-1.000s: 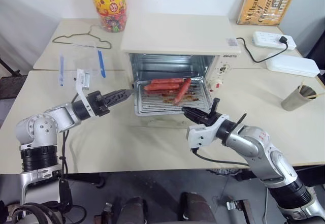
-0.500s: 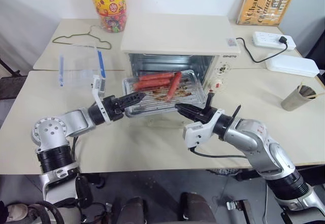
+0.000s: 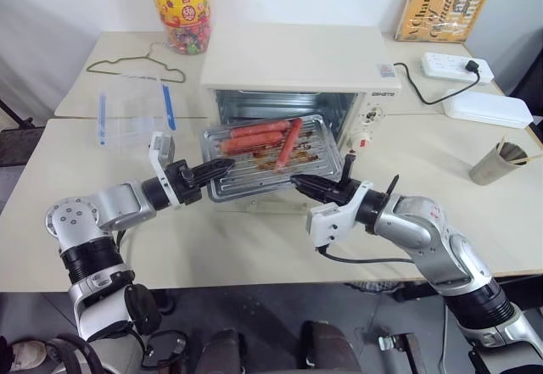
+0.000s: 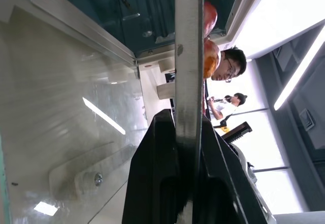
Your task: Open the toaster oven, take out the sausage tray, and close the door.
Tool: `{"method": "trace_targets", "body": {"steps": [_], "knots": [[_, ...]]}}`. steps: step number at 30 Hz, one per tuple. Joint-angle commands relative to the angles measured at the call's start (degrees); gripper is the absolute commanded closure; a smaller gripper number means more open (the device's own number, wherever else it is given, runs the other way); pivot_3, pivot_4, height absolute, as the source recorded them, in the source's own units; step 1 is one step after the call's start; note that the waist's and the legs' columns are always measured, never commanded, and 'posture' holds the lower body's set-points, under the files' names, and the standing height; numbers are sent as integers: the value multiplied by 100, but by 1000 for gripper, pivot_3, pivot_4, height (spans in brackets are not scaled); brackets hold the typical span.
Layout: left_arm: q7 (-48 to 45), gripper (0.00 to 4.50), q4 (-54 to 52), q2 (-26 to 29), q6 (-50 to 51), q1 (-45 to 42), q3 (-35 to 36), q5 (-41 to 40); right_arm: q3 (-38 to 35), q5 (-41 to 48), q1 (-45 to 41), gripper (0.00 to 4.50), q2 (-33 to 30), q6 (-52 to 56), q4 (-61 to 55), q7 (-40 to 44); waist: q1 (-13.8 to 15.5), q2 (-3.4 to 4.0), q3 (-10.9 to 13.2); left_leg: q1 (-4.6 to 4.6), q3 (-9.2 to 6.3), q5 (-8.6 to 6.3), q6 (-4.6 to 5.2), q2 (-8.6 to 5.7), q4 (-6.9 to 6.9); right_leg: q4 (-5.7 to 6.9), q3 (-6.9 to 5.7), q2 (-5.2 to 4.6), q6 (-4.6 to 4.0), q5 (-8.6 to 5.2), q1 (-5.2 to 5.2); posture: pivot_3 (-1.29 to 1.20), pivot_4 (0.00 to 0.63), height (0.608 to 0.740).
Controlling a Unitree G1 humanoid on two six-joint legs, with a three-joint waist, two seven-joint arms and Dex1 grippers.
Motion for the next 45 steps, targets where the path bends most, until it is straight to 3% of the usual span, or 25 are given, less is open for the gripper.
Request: {"method": "trace_targets", "body": {"steps": [1, 5, 9, 14, 16, 19, 22, 29, 37, 45], "knots": [[254, 4448, 80, 64, 42, 169, -53, -868, -268, 600, -69, 4440, 23, 125, -184, 170, -2, 0, 0, 1, -1, 0, -1, 0, -1, 0, 0, 0, 0, 0, 0, 0, 150, 740], [912, 4500, 197, 183, -363, 495, -291, -1900, -398, 867, -35, 3422, -67, 135, -243, 265, 0, 0, 0, 2, -1, 0, -1, 1, -1, 1, 1, 0, 0, 0, 0, 0, 150, 740], [1261, 4500, -25, 718, -866, 1168, -923, -3218, -730, 1428, 185, 2053, -270, 148, -267, 465, -2, 0, 0, 4, -4, -1, -2, 1, -1, 2, 4, -3, -1, 0, 1, 0, 150, 740], [493, 4500, -406, 1493, -1041, 2285, -634, -3439, -1540, 2508, 1003, 468, -920, -447, 314, 851, 0, 0, 0, 9, 0, -5, -6, -2, -8, -6, 7, -3, -3, 0, 5, 0, 150, 740], [239, 4500, -509, 1626, -1150, 2630, -466, -3439, -1703, 2690, 1137, 468, -1060, -681, 565, 926, -1, 0, 0, 14, 10, -4, -6, -1, -8, -8, 14, -2, -4, -1, 8, 0, 150, 740], [-157, 4500, -594, 1755, -1242, 3180, -128, -3439, -1826, 3186, 1238, 1087, -1126, -760, 956, 1215, -2, 0, 0, 20, 16, -4, -6, 2, -4, -6, 20, -1, -8, -1, 9, 0, 150, 740], [-309, 4500, -840, 1729, -1465, 3883, 201, -3439, -1876, 3706, 1264, 2113, -1091, -708, 1517, 1598, -6, 1, 0, 22, 18, -7, -9, 5, -6, -6, 27, 0, -9, -2, 7, 0, 150, 740], [-648, 4500, -1419, 815, -2033, 4875, 1254, -3439, -1832, 4740, 765, 4459, -823, 192, 2738, 2608, -4, 2, 0, 25, 24, -10, -6, 22, -5, -8, 34, -7, -13, 0, 7, 0, 150, 740], [-161, 4500, -2186, -363, -2832, 5153, 1742, -3439, -1329, 4635, -133, 4459, -366, 931, 3964, 3420, 3, 0, -1, 22, 26, -13, -2, 14, -2, -10, 32, -12, -13, 0, 7, 0, 150, 740], [385, 4500, -2440, -844, -3271, 4791, 2016, -3439, -1362, 5012, -527, 4459, 138, 1364, 4045, 3849, 3, -1, -2, 21, 28, -15, -2, 6, -1, -11, 32, -9, -12, 1, 7, 0, 150, 740]]}}
